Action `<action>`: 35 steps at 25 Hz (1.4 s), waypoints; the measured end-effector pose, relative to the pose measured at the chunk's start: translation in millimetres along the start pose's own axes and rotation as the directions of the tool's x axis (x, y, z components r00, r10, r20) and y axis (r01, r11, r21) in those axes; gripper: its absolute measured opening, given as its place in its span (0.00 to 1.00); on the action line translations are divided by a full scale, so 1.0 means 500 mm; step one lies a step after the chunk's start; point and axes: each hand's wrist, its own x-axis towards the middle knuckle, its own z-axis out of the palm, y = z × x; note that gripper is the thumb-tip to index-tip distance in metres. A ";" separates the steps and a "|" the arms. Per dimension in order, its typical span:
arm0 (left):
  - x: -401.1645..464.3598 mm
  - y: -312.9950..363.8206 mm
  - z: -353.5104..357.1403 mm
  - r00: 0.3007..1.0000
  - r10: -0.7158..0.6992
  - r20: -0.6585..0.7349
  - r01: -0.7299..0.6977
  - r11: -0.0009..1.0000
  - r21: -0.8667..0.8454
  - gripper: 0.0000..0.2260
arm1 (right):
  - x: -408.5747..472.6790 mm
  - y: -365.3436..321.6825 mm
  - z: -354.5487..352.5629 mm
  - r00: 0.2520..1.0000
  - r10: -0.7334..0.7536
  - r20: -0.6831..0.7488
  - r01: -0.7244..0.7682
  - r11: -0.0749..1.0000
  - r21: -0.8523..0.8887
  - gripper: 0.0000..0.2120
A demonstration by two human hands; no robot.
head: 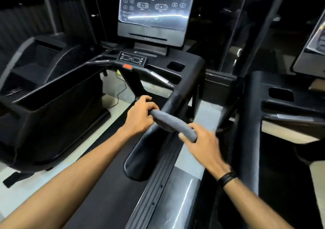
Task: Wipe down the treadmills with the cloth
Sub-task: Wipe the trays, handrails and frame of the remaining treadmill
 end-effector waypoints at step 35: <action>-0.021 -0.357 0.129 0.888 0.318 0.332 -0.136 0.872 -0.469 0.16 | -0.071 -0.188 0.483 0.743 0.663 -0.098 -0.664 0.748 0.025 0.32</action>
